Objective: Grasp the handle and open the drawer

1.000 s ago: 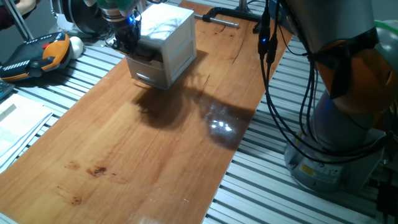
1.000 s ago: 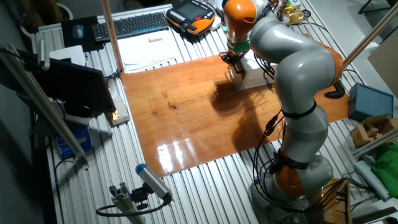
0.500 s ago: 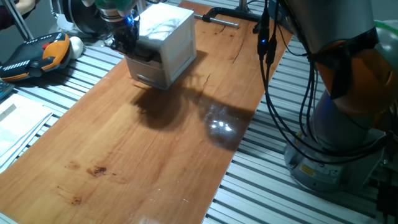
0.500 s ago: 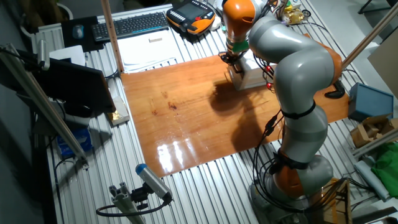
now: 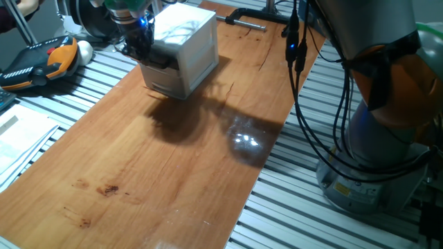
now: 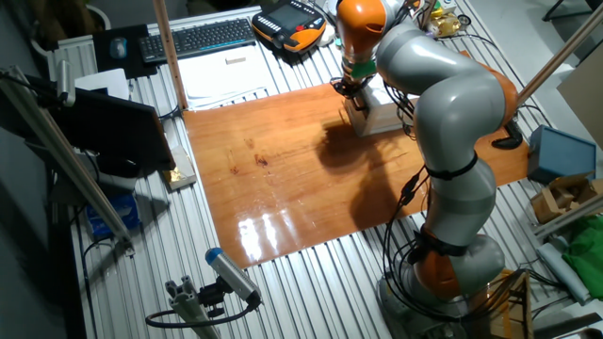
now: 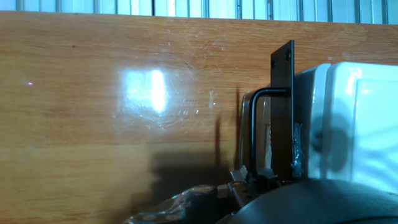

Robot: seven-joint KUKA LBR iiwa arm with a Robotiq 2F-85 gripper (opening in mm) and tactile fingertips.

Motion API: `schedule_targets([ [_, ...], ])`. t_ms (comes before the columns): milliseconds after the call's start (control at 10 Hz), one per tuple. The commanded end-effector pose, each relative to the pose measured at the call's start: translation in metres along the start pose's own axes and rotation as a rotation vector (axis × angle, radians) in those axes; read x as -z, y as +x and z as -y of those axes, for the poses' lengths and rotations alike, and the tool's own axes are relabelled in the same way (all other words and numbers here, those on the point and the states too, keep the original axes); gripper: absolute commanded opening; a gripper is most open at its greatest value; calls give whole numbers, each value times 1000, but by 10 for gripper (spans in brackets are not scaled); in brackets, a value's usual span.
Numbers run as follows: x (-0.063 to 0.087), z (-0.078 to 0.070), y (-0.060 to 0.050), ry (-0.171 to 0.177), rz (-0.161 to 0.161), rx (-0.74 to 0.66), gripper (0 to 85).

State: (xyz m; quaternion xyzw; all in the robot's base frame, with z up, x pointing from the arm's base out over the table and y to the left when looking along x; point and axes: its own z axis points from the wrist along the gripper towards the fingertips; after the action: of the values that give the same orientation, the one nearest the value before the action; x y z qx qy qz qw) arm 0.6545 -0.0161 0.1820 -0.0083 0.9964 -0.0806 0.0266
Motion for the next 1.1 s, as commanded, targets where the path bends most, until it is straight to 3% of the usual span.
schedule_targets([
  [0,1,-1,0,0,0,0,7],
  [1000,2,-8,0,3,-4,-1,7],
])
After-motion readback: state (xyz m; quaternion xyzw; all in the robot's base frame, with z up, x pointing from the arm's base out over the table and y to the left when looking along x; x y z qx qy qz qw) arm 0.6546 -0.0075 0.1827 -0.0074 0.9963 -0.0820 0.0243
